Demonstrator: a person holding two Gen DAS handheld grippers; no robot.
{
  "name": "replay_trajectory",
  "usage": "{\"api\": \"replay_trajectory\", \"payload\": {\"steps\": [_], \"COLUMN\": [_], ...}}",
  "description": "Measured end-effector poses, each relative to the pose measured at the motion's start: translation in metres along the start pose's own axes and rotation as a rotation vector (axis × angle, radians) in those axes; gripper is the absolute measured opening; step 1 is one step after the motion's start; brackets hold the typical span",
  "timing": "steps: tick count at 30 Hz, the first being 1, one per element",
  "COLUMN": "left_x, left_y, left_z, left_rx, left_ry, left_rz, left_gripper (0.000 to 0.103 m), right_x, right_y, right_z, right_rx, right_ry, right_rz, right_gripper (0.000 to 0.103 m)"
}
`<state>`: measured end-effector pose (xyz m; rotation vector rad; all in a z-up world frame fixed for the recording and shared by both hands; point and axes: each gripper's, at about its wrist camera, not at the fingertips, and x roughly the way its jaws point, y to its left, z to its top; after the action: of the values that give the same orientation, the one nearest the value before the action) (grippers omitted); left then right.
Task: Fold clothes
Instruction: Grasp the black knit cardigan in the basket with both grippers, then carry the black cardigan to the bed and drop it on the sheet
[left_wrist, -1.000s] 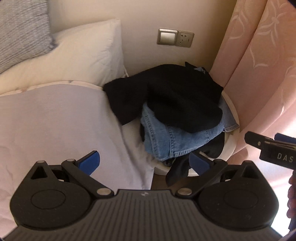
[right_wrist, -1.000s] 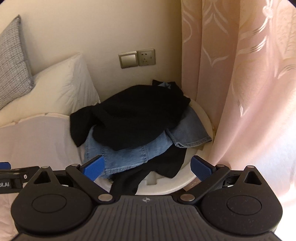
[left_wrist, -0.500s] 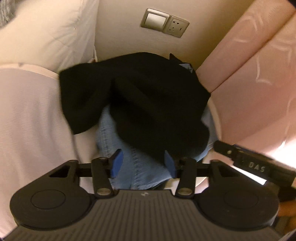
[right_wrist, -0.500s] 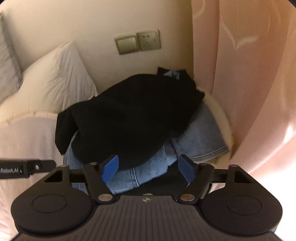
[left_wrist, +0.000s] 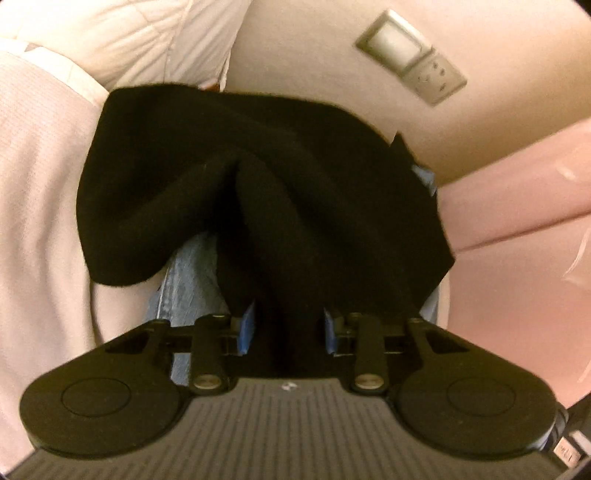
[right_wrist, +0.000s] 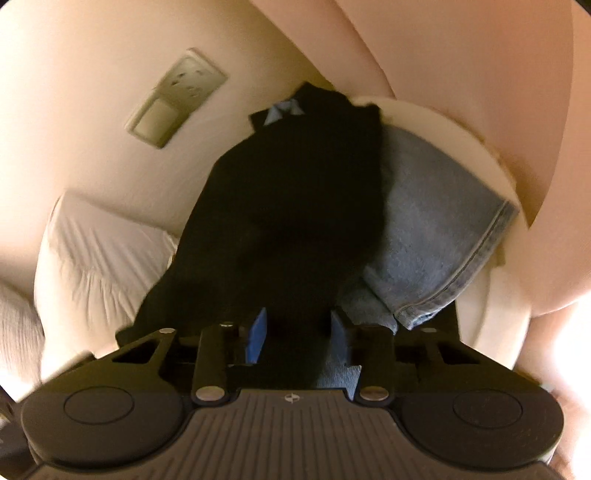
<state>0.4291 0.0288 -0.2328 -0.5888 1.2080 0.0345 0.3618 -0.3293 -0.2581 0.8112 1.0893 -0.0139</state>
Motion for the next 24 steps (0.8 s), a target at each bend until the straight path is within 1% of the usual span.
{"api": "replay_trajectory", "payload": {"steps": [1,2,3,4,5,6,8,9,10,11,12,13,14,15,18,19,22,24], "left_x": [0.000,0.001,0.005,0.010,0.015,0.020,0.029,0.032,0.033,0.032,0.028,0.023,0.015,0.004,-0.034,-0.050,-0.102,-0.140], "left_y": [0.000,0.000,0.003,0.006,0.008,0.012,0.020,0.023,0.024,0.023,0.020,0.017,0.013,0.008,-0.008,-0.011,-0.013,-0.006], "left_z": [-0.001,-0.002,-0.002,-0.001,0.000,0.002,0.006,0.008,0.010,0.012,0.013,0.014,0.014,0.014,0.014,0.016,0.029,0.036], "left_rx": [0.010,0.016,0.009,-0.010,-0.029,-0.049,-0.097,-0.117,-0.125,-0.115,-0.095,-0.075,-0.047,-0.008,0.103,0.123,0.128,0.102], "left_ry": [-0.003,-0.004,0.002,0.007,0.012,0.018,0.034,0.038,0.036,0.029,0.014,-0.005,-0.040,-0.083,-0.225,-0.278,-0.429,-0.514], "left_rz": [0.003,0.009,0.018,0.021,0.025,0.025,0.010,0.004,0.004,0.011,0.012,0.013,0.017,0.026,0.048,0.046,0.035,0.019], "left_gripper": [0.034,0.037,0.047,0.055,0.056,0.057,0.057,0.054,0.039,0.032,0.021,0.017,0.017,0.016,0.016,0.016,0.015,0.015], "right_x": [-0.001,-0.002,0.001,0.004,0.007,0.011,0.025,0.031,0.037,0.043,0.047,0.049,0.051,0.045,0.020,0.006,-0.024,-0.045], "right_y": [0.000,0.000,0.001,0.001,0.001,0.001,-0.005,-0.008,-0.012,-0.015,-0.017,-0.014,-0.011,0.000,0.039,0.057,0.102,0.133], "right_z": [0.002,0.003,0.004,0.005,0.007,0.008,0.011,0.011,0.013,0.014,0.016,0.017,0.019,0.020,0.022,0.022,0.028,0.034], "right_rx": [-0.005,-0.010,-0.008,-0.005,-0.002,0.000,0.055,0.086,0.130,0.177,0.208,0.203,0.192,0.138,-0.062,-0.149,-0.289,-0.355], "right_ry": [-0.019,-0.039,-0.030,-0.017,-0.003,0.010,0.057,0.073,0.084,0.096,0.098,0.090,0.080,0.053,-0.043,-0.087,-0.171,-0.208], "right_rz": [0.013,0.026,0.034,0.040,0.046,0.052,0.070,0.078,0.088,0.098,0.109,0.118,0.126,0.129,0.137,0.158,0.240,0.318], "right_gripper": [0.023,0.023,0.023,0.023,0.023,0.025,0.029,0.031,0.035,0.038,0.039,0.022,0.018,0.015,0.014,0.014,0.013,0.010]}}
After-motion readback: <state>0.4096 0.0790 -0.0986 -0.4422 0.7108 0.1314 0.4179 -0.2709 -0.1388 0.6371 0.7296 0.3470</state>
